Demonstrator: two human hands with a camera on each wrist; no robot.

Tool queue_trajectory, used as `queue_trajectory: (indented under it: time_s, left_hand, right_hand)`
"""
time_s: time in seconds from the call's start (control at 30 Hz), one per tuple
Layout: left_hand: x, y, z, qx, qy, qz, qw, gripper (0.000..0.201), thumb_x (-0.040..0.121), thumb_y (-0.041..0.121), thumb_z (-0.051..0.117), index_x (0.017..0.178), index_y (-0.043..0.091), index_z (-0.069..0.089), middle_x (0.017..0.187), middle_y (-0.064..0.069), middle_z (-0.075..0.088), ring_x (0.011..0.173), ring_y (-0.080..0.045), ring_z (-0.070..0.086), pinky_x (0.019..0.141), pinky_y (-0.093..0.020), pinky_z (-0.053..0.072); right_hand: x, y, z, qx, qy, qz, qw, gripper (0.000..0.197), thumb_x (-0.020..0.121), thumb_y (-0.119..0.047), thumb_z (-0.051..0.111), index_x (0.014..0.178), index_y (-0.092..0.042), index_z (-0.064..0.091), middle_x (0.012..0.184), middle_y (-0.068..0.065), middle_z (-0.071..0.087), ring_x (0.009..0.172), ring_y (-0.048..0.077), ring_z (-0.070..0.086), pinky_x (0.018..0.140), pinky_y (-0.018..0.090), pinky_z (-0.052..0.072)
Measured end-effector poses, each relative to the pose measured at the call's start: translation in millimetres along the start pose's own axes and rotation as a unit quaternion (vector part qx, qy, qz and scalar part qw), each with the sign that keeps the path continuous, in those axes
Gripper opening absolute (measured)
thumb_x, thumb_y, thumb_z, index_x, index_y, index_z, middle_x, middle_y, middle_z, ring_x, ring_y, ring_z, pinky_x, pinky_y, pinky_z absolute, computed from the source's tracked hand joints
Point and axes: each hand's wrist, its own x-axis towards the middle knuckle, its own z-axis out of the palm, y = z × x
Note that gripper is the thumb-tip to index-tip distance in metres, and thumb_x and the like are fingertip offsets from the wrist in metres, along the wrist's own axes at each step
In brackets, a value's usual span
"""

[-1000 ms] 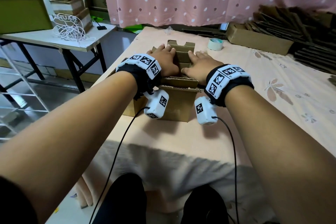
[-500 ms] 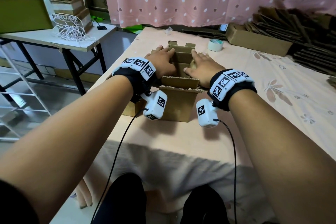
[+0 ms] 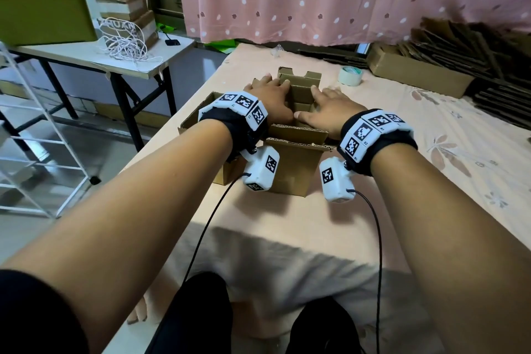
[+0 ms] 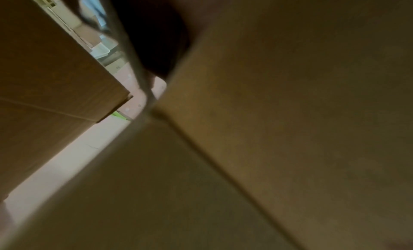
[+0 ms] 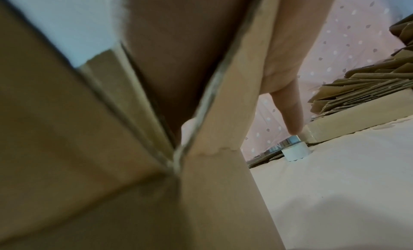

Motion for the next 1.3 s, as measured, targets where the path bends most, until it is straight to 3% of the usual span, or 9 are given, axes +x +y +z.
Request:
queue_trajectory:
  time_s: [0.13,0.3,0.53,0.6,0.77,0.93,1.03,1.17,1.3]
  left_hand:
    - [0,3,-8,-0.098,-0.012,-0.003,0.995,0.077,0.081,0.034,0.044,0.155,0.021,0.030,0.163,-0.004,0.028,0.152,-0.029,0.018,0.119,-0.057,0.019]
    - [-3,19,-7,-0.012,-0.013,0.008,1.000,0.055,0.104,0.027,0.035,0.156,0.015,0.028,0.168,-0.002,0.015,0.155,-0.020,0.006,0.116,-0.067,0.009]
    - [-8,18,-9,0.023,-0.032,0.036,0.999,0.051,0.106,0.020,0.031,0.156,0.009,0.031,0.168,-0.007,0.014,0.155,-0.027,0.006,0.110,-0.076,0.009]
    - [-9,17,-11,0.024,-0.039,0.034,0.998,0.050,0.106,0.017,0.031,0.156,0.009,0.030,0.168,-0.006,0.015,0.155,-0.026,0.007,0.111,-0.075,0.010]
    - [-14,27,-14,0.014,-0.032,0.026,0.999,0.051,0.106,0.017,0.030,0.157,0.011,0.029,0.167,-0.004,0.016,0.154,-0.022,0.008,0.117,-0.063,0.003]
    - [-15,22,-13,-0.045,-0.019,0.018,0.999,0.053,0.106,0.021,0.036,0.159,0.014,0.028,0.168,-0.002,0.015,0.156,-0.023,0.007,0.113,-0.073,0.007]
    - [-16,20,-14,-0.147,-0.013,-0.010,0.989,0.054,0.109,0.028,0.030,0.161,0.019,0.019,0.170,-0.002,0.007,0.157,-0.022,0.002,0.119,-0.065,0.000]
    - [-10,11,-10,-0.264,0.017,-0.066,0.962,0.061,0.105,0.045,0.021,0.162,0.029,0.008,0.167,-0.002,0.023,0.154,-0.030,0.018,0.122,-0.054,0.004]
    - [-8,3,-5,-0.376,0.030,-0.115,0.919,0.070,0.092,0.067,0.021,0.148,0.034,0.048,0.160,-0.003,0.039,0.150,-0.036,0.026,0.121,-0.054,0.012]
  right_hand:
    - [4,-1,-6,0.041,-0.022,-0.005,0.999,0.078,0.101,-0.060,0.034,0.161,-0.019,0.008,0.170,0.010,0.001,0.157,0.025,-0.006,0.125,0.038,0.000]
    - [8,-2,-5,0.047,-0.039,0.001,0.998,0.070,0.097,-0.047,0.039,0.160,-0.035,0.011,0.170,0.011,-0.002,0.157,0.027,-0.006,0.125,0.041,-0.001]
    - [10,-15,-12,0.040,-0.065,0.013,0.997,0.075,0.091,-0.040,0.042,0.159,-0.038,0.012,0.169,0.014,0.000,0.156,0.029,-0.005,0.125,0.042,-0.001]
    - [10,-21,-16,0.017,-0.069,0.014,0.997,0.082,0.086,-0.042,0.044,0.160,-0.036,0.010,0.169,0.015,0.002,0.156,0.031,-0.003,0.125,0.042,0.000]
    - [6,-27,-16,-0.055,-0.056,0.020,0.997,0.069,0.102,-0.043,0.040,0.161,-0.025,0.008,0.168,0.019,0.003,0.156,0.034,-0.001,0.124,0.041,-0.001]
    - [5,-33,-26,-0.039,-0.030,0.027,0.998,0.067,0.103,-0.032,0.037,0.161,-0.018,0.008,0.169,0.015,0.004,0.156,0.030,0.001,0.125,0.050,0.004]
    - [7,-39,-39,-0.044,-0.004,0.016,0.999,0.059,0.098,-0.029,0.033,0.154,-0.014,0.025,0.165,0.011,0.021,0.153,0.026,0.016,0.121,0.058,0.015]
    - [6,-50,-44,-0.006,0.008,-0.005,1.000,0.052,0.098,-0.025,0.033,0.147,-0.008,0.035,0.157,0.015,0.036,0.146,0.030,0.030,0.118,0.051,0.025]
    - [7,-58,-22,-0.013,-0.005,-0.024,1.000,0.060,0.095,-0.029,0.032,0.155,-0.021,0.028,0.164,0.006,0.028,0.153,0.024,0.021,0.123,0.056,0.007]
